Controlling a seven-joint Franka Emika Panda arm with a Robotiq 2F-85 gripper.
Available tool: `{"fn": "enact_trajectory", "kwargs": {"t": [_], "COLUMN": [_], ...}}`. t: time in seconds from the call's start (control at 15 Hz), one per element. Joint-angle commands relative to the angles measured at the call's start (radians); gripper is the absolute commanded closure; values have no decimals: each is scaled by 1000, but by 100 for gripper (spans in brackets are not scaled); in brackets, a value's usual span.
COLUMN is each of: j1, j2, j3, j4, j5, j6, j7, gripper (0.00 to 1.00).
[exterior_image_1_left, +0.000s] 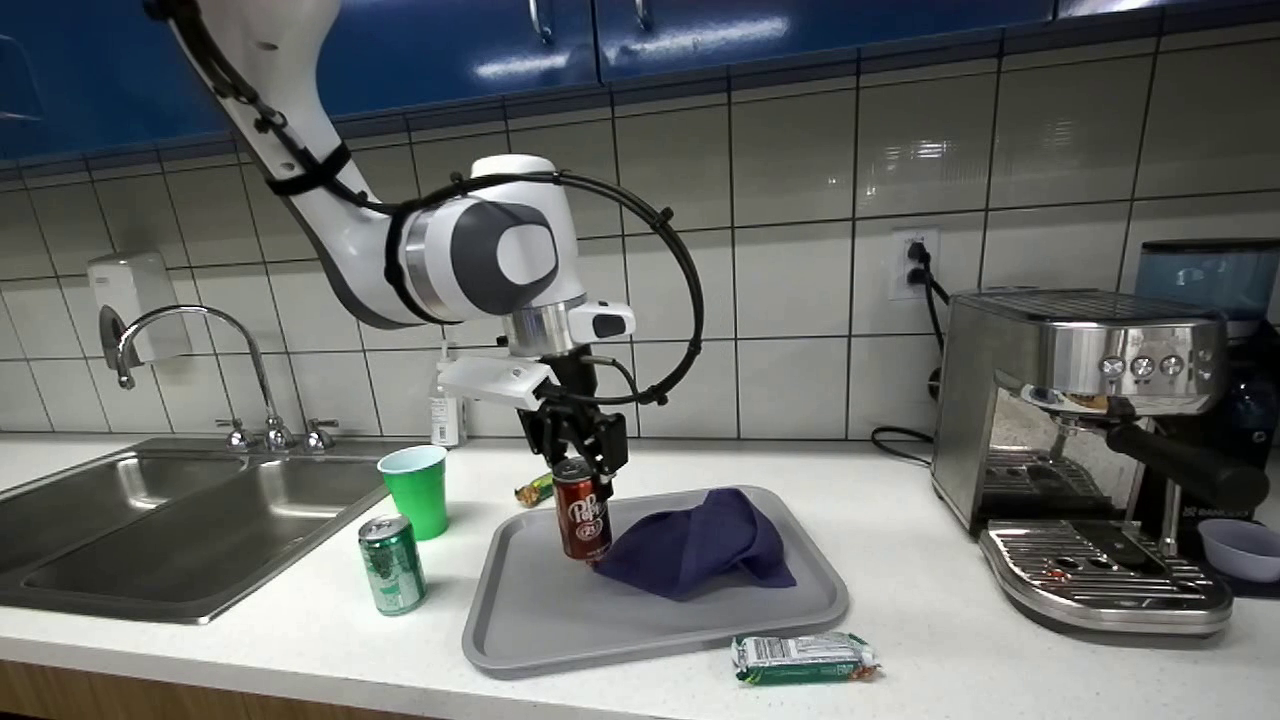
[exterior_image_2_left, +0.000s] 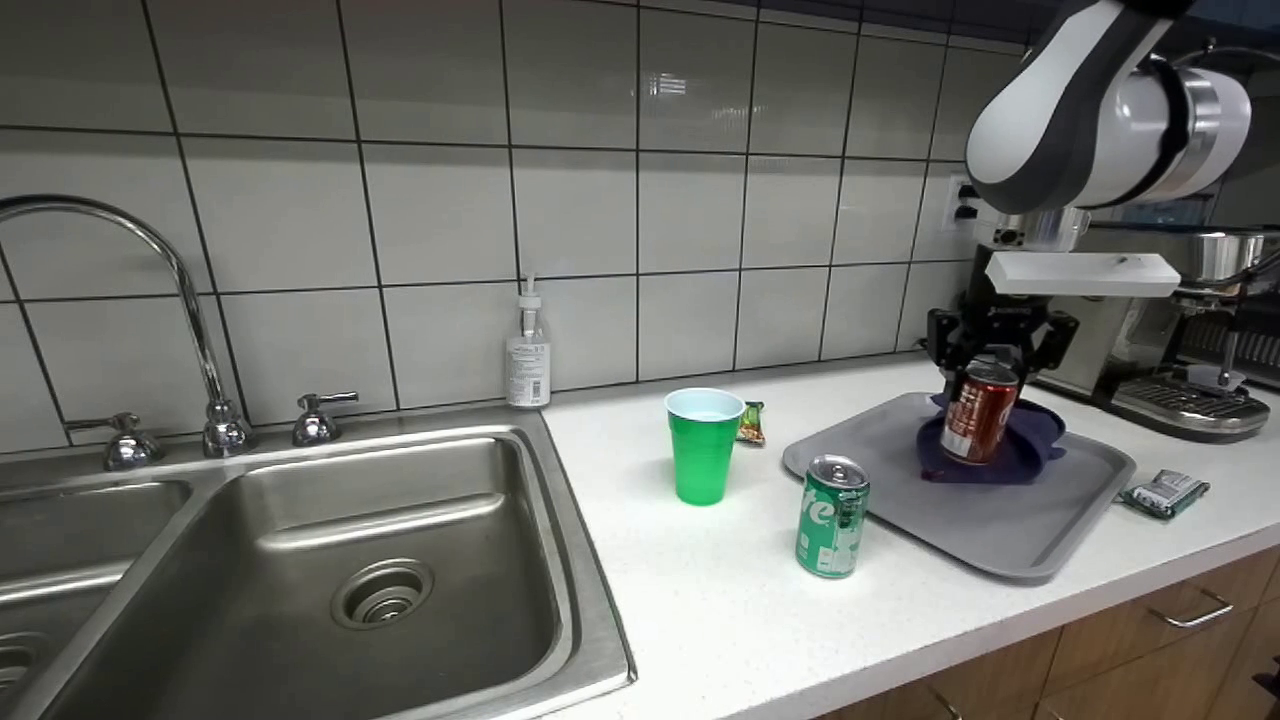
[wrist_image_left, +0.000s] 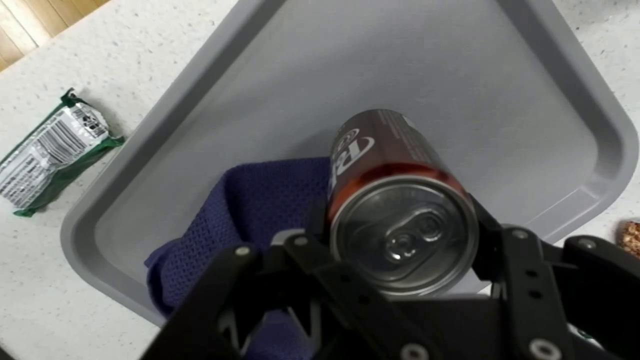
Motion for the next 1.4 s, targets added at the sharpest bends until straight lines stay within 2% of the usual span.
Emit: {"fn": "enact_trajectory", "kwargs": {"t": [0.0,0.67,1.33], "j1": [13,71,111], "j2": [-82,-163,-193], "j3": [18,76,130], "j4": [-61,-181,-257], "j5": [13,4,29], "j6": [-20,-8,-1], "j7": [-37,-38,-109], "gripper": [61,61,61]}}
